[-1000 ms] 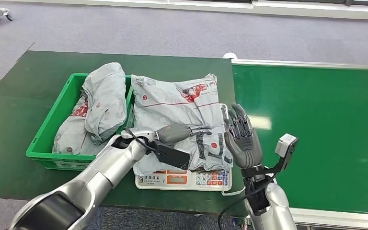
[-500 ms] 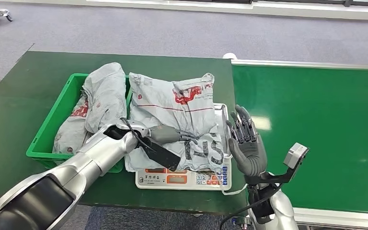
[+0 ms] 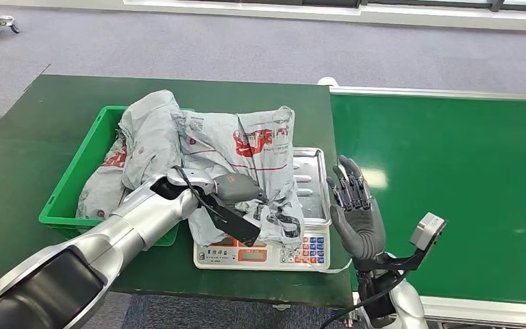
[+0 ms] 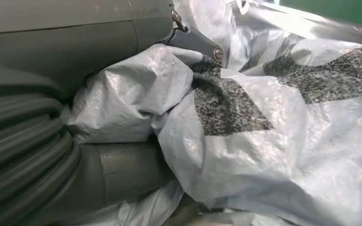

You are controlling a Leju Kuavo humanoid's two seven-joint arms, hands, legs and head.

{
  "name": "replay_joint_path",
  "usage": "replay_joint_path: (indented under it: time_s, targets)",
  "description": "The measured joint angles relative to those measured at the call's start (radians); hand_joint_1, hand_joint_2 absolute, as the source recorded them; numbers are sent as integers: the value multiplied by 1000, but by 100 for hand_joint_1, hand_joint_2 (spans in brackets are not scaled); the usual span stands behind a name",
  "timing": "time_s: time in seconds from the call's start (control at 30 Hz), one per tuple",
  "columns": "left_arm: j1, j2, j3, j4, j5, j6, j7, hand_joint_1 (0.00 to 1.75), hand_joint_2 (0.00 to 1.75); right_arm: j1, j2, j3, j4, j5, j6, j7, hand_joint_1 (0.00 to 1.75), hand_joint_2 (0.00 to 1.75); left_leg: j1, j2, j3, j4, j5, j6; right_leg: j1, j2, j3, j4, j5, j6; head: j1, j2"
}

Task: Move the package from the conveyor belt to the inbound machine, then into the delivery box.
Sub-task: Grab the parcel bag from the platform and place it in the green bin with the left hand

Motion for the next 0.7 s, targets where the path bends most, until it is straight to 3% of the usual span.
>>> replay_joint_path:
  time_s: [0.17,0.43,0.7]
  targets:
    - [-40,29,-11,-96,21,43,64,175,175,18,-1,0,-5,-3,5,-5,0,175,0,0,-3,0,2,-1,0,0,-5,1,2,-1,0,0]
    - [-136,80,-10,-473,86,34,214,175,175,26,1,0,-5,-13,31,-4,0,175,0,-2,-10,0,4,0,0,-1,-9,2,3,-1,0,0]
    - [-144,92,-10,-658,82,42,245,175,175,25,3,0,-5,-16,37,-1,0,175,0,-2,-10,0,4,0,0,-1,-10,2,3,0,0,0]
